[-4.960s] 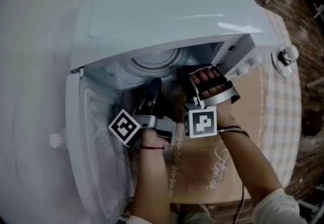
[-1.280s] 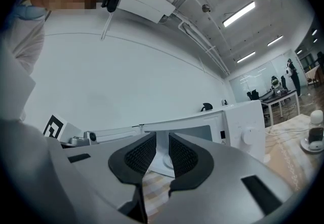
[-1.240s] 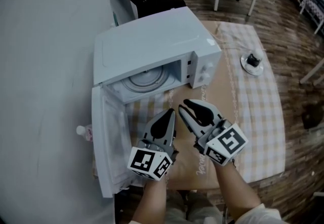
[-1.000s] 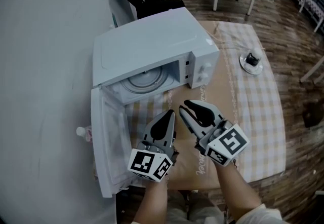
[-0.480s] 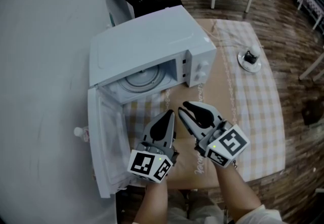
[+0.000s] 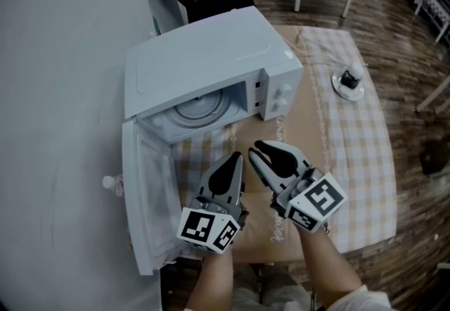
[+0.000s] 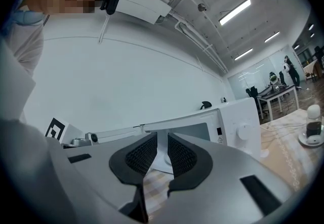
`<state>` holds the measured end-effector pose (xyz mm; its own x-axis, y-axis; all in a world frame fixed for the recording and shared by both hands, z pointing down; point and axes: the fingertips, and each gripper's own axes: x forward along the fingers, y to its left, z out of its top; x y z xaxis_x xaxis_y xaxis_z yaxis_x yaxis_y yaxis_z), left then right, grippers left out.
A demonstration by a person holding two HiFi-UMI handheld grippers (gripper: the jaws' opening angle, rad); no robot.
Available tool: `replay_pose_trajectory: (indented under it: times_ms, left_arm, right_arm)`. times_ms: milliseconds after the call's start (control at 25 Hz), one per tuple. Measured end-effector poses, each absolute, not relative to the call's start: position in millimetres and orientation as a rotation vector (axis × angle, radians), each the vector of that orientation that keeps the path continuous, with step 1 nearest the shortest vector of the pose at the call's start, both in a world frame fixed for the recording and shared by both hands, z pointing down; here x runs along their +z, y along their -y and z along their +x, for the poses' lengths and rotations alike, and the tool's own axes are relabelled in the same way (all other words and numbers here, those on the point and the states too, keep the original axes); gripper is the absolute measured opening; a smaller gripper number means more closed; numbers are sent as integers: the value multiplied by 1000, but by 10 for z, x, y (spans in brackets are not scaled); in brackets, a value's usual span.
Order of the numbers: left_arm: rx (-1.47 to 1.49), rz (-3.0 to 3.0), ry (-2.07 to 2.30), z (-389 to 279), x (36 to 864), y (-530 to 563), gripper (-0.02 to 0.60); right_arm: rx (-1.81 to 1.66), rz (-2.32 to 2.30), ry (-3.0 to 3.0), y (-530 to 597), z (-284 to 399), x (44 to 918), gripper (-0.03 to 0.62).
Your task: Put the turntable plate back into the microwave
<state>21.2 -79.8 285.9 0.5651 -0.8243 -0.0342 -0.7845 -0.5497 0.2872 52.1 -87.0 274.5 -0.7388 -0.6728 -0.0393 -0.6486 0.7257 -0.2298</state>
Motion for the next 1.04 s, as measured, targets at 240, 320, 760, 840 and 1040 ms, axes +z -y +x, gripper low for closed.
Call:
replay_pose_trajectory:
  times_ms: [240,320,760,840,1040]
  left_arm:
    - [-247,2555,1348,200,2865,795,5]
    - [-250,2553,1350,194,2858,799,5]
    - [-254,2553,1355,183,2841,801,5]
    - [-255,2556,1355,187,2837,800,5]
    - [-255,2560,1353,198,2828,805,5]
  right_arm:
    - [-307,-1086,-2803,866,531,2758,69]
    - [-310,-1088,-2802,871,533,2760,69]
    - [-323,-1095,-2795,872,545,2755,69]
    - [-320,-1098,-2793,876,553,2749,69]
    - [-318,-1104,-2796,887,561,2749,69]
